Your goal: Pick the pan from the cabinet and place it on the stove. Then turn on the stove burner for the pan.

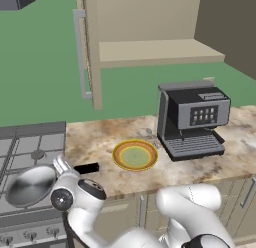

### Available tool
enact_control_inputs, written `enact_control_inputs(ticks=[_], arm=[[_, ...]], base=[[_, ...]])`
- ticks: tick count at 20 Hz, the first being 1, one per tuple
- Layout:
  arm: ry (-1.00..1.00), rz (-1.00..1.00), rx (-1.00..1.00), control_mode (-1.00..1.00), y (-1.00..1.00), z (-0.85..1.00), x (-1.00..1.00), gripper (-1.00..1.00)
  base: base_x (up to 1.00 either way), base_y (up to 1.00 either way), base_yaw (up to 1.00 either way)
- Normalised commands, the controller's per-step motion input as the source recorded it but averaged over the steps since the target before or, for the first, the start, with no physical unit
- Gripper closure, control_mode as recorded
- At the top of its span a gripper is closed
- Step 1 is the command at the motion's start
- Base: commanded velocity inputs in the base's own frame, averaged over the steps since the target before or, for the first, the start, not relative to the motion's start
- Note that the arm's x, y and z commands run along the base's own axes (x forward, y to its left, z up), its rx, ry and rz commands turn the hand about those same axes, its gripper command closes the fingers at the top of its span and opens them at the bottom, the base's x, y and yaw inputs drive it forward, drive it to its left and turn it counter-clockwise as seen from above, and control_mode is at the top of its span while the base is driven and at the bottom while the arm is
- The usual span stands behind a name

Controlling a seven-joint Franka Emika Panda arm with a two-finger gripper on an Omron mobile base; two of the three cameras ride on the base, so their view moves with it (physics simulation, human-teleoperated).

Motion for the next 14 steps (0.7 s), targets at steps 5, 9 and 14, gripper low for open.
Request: enact_control_inputs(ticks=[5,9,14], arm=[[0.00,0.00,-0.10,-1.00,0.12,-0.14,0.01,1.00],[0.00,0.00,-0.08,-1.00,0.22,-0.11,0.09,1.00],[0.00,-0.01,-0.08,-1.00,0.20,-0.14,0.09,1.00]], base=[[0.00,0.00,0.00],[0.00,0.00,0.00],[0.00,0.00,0.00]])
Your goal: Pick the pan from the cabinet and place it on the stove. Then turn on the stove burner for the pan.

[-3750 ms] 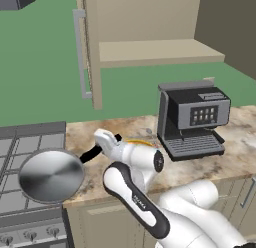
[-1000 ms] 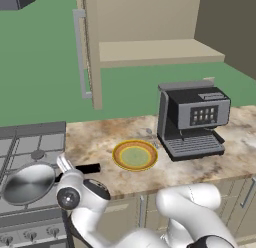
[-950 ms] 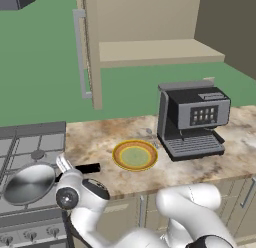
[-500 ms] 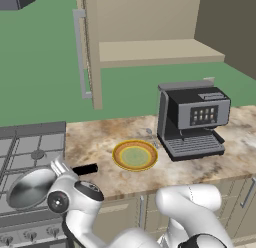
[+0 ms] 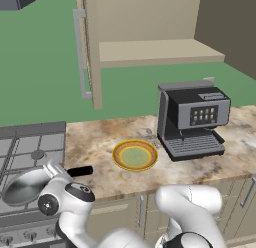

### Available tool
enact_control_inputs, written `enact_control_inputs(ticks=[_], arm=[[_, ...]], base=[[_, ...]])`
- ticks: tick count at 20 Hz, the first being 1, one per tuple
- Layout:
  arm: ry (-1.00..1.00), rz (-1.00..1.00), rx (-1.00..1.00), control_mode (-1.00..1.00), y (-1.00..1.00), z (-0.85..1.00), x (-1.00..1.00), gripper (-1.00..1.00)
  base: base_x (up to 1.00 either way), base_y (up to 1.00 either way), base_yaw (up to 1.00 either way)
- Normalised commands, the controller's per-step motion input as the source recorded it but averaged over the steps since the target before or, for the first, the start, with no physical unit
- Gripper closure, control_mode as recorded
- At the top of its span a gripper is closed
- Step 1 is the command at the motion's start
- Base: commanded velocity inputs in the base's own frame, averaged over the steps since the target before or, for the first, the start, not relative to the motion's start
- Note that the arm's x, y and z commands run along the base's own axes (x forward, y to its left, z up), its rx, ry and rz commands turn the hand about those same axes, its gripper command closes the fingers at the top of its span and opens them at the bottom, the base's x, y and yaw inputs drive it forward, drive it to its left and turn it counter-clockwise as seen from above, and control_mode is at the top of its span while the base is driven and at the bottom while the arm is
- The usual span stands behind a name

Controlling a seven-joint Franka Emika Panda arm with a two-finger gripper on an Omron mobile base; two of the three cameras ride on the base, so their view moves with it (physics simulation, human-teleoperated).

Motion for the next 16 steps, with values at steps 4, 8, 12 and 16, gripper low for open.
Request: enact_control_inputs(ticks=[4,8,12,16], arm=[[0.00,0.00,-0.03,-1.00,0.00,-0.01,0.00,1.00],[0.00,0.00,0.00,-1.00,0.00,-0.02,0.05,-1.00],[0.00,0.00,0.00,-1.00,0.00,0.00,0.06,-1.00],[0.03,0.00,0.00,-1.00,0.04,0.00,0.00,-1.00]], base=[[0.00,0.00,0.00],[0.00,0.00,0.00],[0.00,0.00,0.00],[0.00,0.00,0.00]])
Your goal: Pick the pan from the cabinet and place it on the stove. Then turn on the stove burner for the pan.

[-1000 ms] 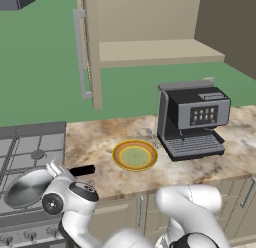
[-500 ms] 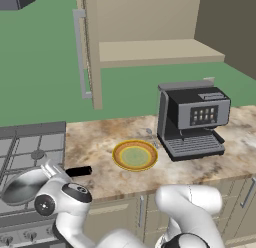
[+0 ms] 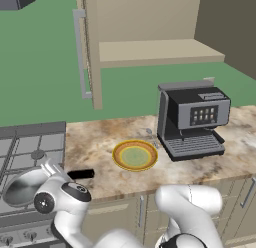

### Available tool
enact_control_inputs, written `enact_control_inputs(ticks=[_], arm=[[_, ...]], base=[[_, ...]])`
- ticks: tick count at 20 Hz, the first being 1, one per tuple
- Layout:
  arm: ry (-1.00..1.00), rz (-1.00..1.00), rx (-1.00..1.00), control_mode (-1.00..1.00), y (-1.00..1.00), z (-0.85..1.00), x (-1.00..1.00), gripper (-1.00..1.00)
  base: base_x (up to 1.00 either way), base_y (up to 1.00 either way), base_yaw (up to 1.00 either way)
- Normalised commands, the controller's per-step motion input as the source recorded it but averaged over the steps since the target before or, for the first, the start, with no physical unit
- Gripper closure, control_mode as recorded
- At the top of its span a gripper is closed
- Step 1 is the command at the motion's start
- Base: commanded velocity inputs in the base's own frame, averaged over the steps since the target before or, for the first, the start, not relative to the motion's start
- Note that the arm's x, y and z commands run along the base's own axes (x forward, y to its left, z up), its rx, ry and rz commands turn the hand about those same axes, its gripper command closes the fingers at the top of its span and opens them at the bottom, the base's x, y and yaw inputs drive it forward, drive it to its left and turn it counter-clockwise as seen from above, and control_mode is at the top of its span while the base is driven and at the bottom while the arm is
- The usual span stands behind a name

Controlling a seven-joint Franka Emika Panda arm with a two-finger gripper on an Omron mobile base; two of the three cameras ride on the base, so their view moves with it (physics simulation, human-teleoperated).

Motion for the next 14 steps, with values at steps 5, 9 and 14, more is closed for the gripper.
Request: enact_control_inputs(ticks=[5,9,14], arm=[[0.14,-0.01,0.00,-1.00,0.25,0.00,0.00,-1.00],[0.16,-0.01,0.01,-1.00,0.17,0.00,0.00,-1.00],[0.03,0.00,0.05,-1.00,0.00,0.00,0.01,-1.00]], base=[[0.00,0.00,0.00],[0.00,0.00,0.00],[0.00,0.00,0.00]])
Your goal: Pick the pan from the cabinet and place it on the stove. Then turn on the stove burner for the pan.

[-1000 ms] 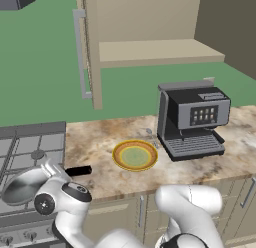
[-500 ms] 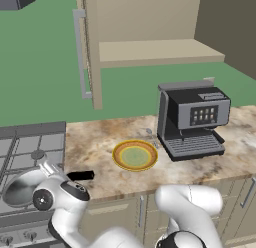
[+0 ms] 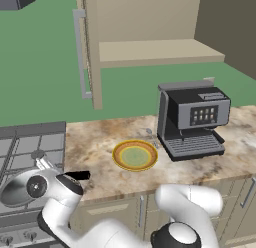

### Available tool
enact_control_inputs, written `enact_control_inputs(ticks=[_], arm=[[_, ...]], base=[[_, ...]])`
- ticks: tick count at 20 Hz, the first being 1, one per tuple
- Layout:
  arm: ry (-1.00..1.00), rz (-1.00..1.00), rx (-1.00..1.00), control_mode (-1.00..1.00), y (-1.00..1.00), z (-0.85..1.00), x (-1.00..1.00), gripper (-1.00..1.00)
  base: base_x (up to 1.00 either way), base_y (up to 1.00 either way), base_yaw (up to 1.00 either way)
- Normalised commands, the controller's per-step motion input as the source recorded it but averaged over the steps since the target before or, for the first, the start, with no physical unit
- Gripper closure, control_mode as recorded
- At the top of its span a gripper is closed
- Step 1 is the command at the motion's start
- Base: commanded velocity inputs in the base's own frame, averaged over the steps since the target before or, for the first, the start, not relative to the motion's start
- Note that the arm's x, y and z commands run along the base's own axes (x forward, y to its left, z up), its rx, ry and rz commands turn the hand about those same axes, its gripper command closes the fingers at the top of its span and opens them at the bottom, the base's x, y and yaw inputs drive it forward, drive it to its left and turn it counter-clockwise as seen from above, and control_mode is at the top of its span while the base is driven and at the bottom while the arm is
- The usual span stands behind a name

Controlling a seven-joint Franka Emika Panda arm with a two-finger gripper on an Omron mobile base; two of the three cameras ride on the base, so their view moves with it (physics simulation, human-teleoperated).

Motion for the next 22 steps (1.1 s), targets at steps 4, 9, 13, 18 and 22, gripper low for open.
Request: enact_control_inputs(ticks=[4,9,13,18,22], arm=[[0.08,0.00,0.06,-1.00,0.00,0.00,0.08,-1.00],[0.13,0.00,0.05,-1.00,0.00,0.00,0.14,-1.00],[0.10,0.00,0.00,-1.00,0.00,-0.10,0.05,-1.00],[0.12,-0.01,0.00,-1.00,0.00,-0.13,0.09,-1.00],[0.18,-0.04,0.00,-1.00,0.02,-0.03,0.13,-1.00]], base=[[0.00,0.00,0.00],[0.00,0.00,0.00],[0.00,0.00,0.00],[0.00,0.00,0.00],[0.00,0.00,0.00]])
